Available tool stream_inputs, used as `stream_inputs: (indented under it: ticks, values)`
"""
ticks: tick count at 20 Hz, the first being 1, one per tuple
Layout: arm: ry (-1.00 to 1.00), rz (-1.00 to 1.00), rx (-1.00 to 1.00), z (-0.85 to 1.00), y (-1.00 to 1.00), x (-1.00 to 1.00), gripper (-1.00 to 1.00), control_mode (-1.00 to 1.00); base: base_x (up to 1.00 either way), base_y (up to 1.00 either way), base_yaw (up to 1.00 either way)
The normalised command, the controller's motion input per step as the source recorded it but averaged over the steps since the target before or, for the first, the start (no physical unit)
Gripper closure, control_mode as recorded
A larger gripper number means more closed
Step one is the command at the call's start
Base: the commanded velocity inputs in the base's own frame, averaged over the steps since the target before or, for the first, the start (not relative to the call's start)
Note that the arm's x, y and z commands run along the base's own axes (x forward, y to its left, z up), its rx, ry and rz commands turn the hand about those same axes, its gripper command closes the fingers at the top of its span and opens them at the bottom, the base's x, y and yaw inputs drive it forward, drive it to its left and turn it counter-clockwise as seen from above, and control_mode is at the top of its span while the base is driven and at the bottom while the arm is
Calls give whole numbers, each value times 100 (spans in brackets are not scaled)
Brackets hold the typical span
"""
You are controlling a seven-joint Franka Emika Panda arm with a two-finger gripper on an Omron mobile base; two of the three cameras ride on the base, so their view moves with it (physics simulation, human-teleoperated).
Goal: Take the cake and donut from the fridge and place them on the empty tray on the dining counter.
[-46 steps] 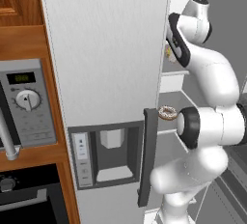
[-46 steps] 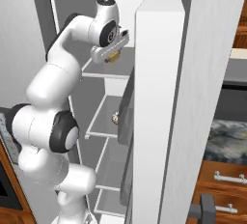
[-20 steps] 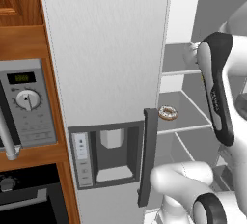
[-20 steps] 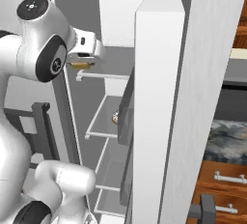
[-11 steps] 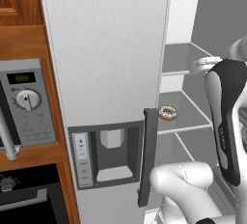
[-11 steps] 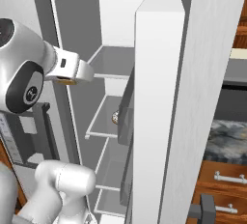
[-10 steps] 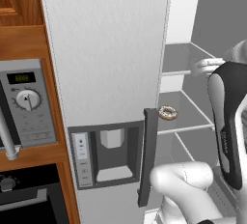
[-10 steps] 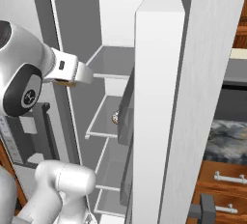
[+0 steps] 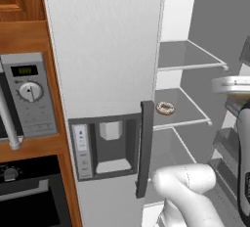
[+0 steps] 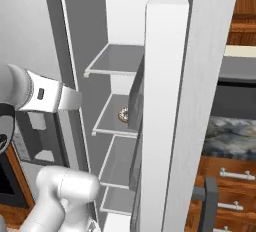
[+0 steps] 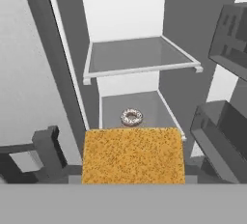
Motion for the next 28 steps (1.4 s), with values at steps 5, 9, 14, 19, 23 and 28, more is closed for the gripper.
stream_inputs:
  ticks: [5, 9, 14, 19, 23, 28]
  values:
    - [0, 0, 0, 0, 0, 0, 100, 100, -100, 13, 0]
    - [0, 0, 0, 0, 0, 0, 100, 100, -100, 38, -5]
    - [0, 0, 0, 0, 0, 0, 100, 100, -100, 6, -18]
    - [0, 0, 0, 0, 0, 0, 100, 100, -58, -83, -20]
    - [0, 0, 0, 0, 0, 0, 100, 100, 3, -45, -80]
    - [0, 0, 0, 0, 0, 0, 100, 100, 0, 0, -100]
